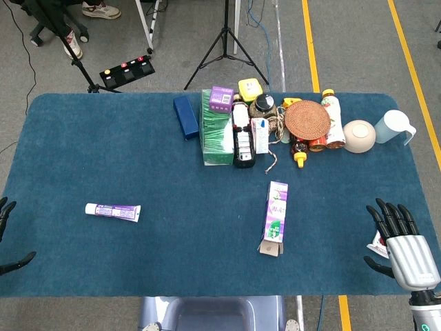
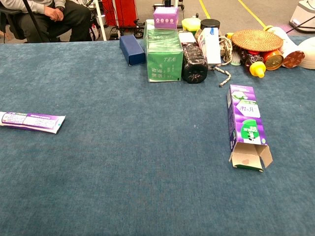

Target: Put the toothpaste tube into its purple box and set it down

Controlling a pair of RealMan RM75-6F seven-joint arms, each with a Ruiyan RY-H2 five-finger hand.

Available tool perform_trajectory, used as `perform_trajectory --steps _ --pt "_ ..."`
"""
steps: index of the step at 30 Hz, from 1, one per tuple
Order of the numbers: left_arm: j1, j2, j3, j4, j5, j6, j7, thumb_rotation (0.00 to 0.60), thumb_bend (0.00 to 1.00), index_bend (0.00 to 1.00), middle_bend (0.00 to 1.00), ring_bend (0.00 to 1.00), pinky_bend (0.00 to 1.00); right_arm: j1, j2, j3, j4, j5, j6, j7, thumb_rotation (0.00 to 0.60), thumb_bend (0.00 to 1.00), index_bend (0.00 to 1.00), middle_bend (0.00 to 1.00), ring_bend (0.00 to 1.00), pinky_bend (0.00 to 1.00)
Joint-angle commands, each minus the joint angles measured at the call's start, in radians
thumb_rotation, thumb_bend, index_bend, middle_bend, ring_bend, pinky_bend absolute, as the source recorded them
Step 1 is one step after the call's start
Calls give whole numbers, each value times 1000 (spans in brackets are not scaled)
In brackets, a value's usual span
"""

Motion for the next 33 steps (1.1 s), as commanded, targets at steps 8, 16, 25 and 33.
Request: perform_trajectory --steps 8,16,25,33 --pt "-46 -1 14 34 40 -68 15 600 93 0 0 0 23 -3 3 0 -5 2 4 2 600 0 9 0 0 0" --pt "-217 -51 -20 177 56 -281 -74 600 93 0 0 0 23 -6 8 7 -6 9 13 12 600 0 9 0 0 0" --pt "-324 -128 -33 294 31 -415 -69 600 112 0 0 0 23 4 2 14 -9 28 -6 4 600 0 9 0 0 0" --pt "-344 -184 -32 321 4 -429 -22 600 112 0 0 0 23 4 6 16 -7 31 -6 18 600 0 9 0 0 0"
